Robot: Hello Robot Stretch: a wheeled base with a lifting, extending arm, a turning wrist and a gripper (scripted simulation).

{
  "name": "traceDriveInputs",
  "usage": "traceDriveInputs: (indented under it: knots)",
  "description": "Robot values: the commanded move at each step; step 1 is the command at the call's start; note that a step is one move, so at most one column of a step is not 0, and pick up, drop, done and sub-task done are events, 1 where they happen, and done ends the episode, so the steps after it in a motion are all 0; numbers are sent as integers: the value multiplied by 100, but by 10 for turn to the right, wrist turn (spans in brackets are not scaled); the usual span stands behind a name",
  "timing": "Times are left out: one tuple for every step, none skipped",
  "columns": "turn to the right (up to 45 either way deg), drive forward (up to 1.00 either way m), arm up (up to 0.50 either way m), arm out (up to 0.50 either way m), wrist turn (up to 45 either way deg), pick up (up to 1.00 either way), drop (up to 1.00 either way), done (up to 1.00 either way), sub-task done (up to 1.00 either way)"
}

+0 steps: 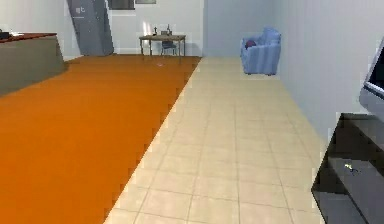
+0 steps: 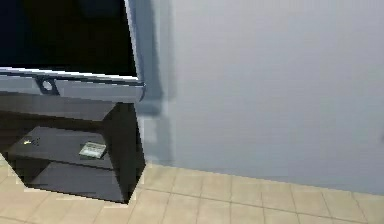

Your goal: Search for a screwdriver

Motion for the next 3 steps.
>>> traceDriveInputs:
  knots:
    - [30,0,0,0,0,0,0,0,0]
    - [0,100,0,0,0,0,0,0,0]
    - [0,100,0,0,0,0,0,0,0]
